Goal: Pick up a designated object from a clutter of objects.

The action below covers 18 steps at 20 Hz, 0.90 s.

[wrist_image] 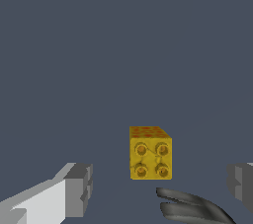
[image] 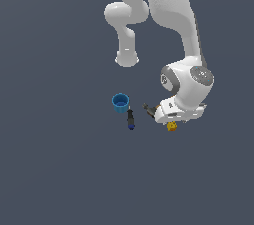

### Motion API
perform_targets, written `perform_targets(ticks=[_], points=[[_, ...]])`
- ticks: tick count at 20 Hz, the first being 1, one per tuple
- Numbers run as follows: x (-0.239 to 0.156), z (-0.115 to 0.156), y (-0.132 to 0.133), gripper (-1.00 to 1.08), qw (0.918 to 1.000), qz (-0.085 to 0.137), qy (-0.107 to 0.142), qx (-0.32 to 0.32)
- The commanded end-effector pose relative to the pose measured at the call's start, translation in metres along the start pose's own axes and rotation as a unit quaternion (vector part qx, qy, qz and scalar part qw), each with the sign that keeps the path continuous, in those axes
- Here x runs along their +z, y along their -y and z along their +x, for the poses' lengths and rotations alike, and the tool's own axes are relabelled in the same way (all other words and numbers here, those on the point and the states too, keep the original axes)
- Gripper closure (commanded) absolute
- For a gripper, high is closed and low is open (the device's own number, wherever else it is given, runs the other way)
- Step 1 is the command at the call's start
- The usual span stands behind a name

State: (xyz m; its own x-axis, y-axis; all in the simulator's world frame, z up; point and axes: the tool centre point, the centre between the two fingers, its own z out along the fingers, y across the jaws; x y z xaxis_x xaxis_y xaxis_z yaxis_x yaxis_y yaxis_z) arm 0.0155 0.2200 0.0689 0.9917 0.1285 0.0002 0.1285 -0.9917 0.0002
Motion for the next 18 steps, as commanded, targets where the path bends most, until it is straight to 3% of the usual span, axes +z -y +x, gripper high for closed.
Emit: perform_targets(ticks=[1, 13, 14, 18], points=[[0.008, -0.001, 0.000, -0.92, 1.0000, 0.000, 0.000, 0.000], [0.047, -0.001, 0.001, -0.92, 1.0000, 0.000, 0.000, 0.000], [0.047, -0.001, 0.001, 1.08, 1.0000, 0.000, 0.000, 0.000], [0.047, -0.001, 0.001, 1.08, 1.0000, 0.000, 0.000, 0.000]])
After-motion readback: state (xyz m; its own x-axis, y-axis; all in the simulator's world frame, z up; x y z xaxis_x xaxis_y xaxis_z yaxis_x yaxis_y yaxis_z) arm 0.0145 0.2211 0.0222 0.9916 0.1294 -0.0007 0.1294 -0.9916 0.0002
